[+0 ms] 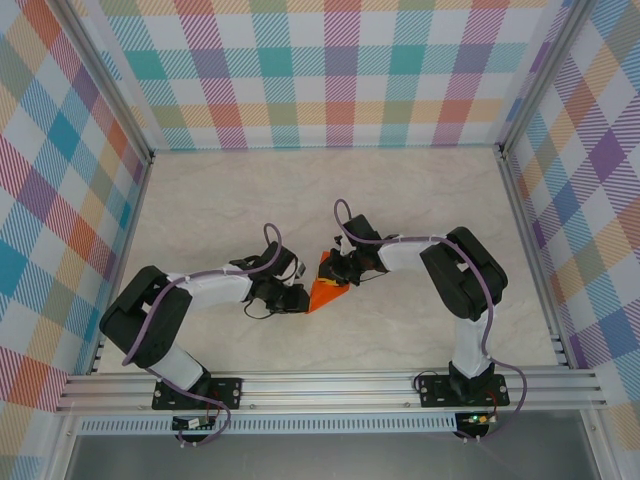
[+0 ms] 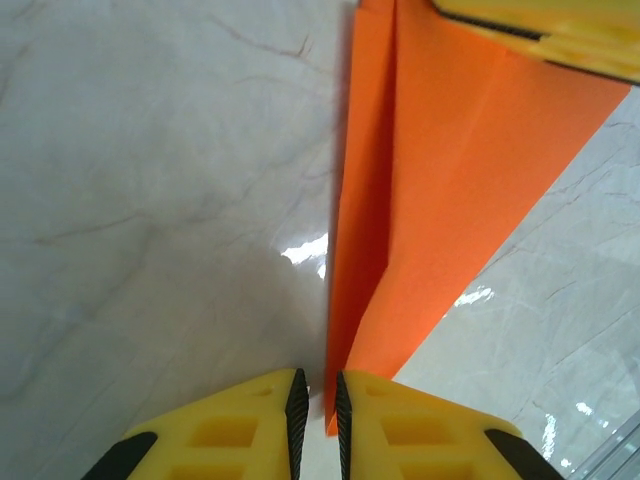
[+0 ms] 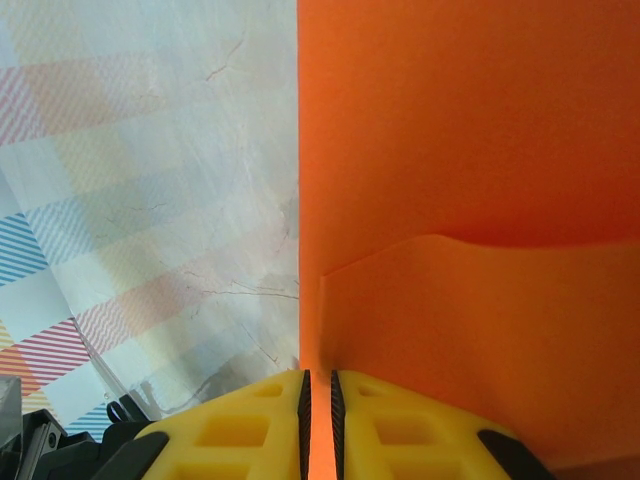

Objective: Fold a paper plane with a square sheet of paper (pick it up from the middle)
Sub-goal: Fourth fold the wing at the center of the table.

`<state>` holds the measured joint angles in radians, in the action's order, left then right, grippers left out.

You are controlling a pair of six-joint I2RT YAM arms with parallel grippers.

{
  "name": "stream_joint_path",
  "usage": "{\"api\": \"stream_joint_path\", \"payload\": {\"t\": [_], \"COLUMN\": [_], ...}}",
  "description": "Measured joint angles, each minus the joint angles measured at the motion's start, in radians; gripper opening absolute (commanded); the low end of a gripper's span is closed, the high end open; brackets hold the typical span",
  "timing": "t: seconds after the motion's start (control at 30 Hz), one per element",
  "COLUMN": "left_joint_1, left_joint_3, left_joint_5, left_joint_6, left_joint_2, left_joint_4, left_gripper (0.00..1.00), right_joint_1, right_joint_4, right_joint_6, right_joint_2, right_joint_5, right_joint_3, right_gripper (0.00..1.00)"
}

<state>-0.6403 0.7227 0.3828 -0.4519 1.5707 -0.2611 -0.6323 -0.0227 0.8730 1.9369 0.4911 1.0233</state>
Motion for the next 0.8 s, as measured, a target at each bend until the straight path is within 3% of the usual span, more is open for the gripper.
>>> {"api": "stream_joint_path", "payload": {"t": [0.43,0.8], "left_joint_1": [-0.011,-0.079], "left_joint_3": [0.044,0.153], "left_joint_5": [-0.016,-0.142], "left_joint_6": [0.002,0.004], "left_joint_2": [0.031,0.088], "left_joint_4": [-0.058,-0.199], "left_gripper": [0.17,0.17], "right_joint_1": [0.000,0.000], "right_joint_4": [-0.002,-0.004], "right_joint_6": [-0.014,-0.019], "right_joint_2": [0.000,0.000], "right_joint_5": [0.000,0.000], "right_joint_3": [0.000,0.000], "right_gripper": [0.16,0.17]}}
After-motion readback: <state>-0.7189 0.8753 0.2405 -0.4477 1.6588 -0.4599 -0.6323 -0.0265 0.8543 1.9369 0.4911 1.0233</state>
